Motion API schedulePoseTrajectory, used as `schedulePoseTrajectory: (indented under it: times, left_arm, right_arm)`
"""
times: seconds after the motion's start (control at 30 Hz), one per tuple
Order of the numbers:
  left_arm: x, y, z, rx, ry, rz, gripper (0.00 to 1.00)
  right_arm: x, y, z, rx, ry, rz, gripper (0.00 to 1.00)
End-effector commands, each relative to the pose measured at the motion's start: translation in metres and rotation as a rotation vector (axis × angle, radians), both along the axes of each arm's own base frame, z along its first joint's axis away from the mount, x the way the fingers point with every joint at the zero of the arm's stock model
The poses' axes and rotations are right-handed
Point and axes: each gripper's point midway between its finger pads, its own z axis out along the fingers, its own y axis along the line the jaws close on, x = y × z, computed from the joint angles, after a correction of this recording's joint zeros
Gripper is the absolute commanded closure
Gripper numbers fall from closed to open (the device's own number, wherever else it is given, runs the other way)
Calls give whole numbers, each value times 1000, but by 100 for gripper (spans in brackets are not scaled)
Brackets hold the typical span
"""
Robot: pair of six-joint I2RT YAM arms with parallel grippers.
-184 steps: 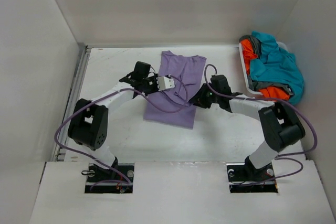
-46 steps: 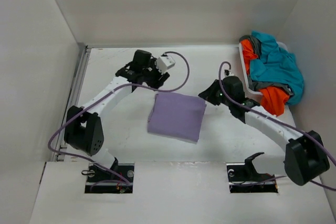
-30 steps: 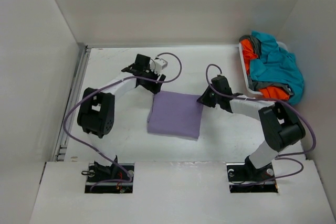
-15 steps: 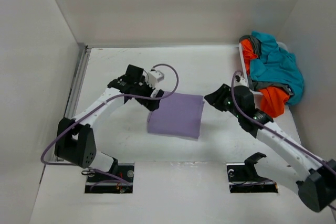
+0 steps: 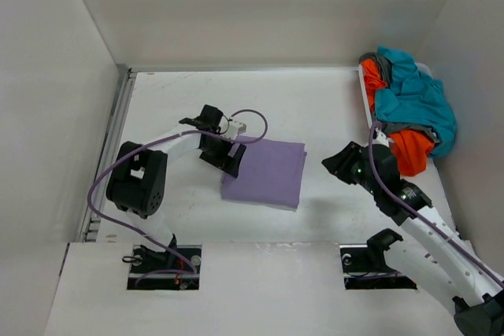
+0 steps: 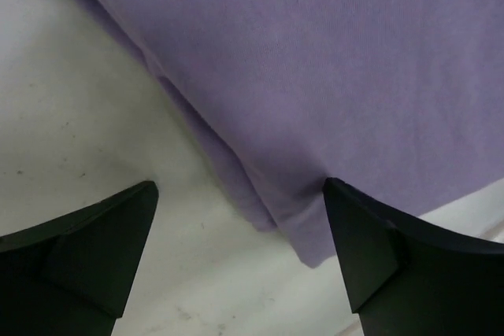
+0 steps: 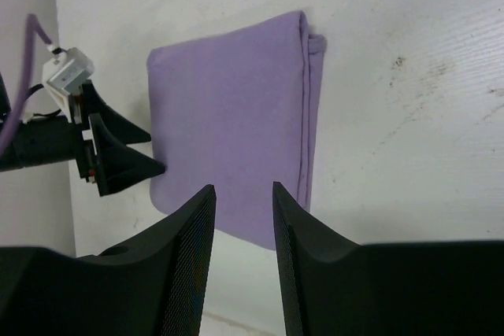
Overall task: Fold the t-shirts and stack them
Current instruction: Put the neatly folded tshirt into the corner of the board with the left arm
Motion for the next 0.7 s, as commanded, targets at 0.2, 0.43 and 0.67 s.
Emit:
schedulePoseTrajectory:
  times: [0.2,0.43,0.67]
  left_arm:
    - [-6,-28,-14,-84,150,19,48]
    - [21,1,-1,-89,110,139,99]
    - [80,74,14,-51,24,366,100]
  right_arm:
    - [14,-19,21,10,-30,-41,60]
    - [34,-33,39,-3,-59,-81,60]
    - [69,-46,55,-1,-95,-132,60]
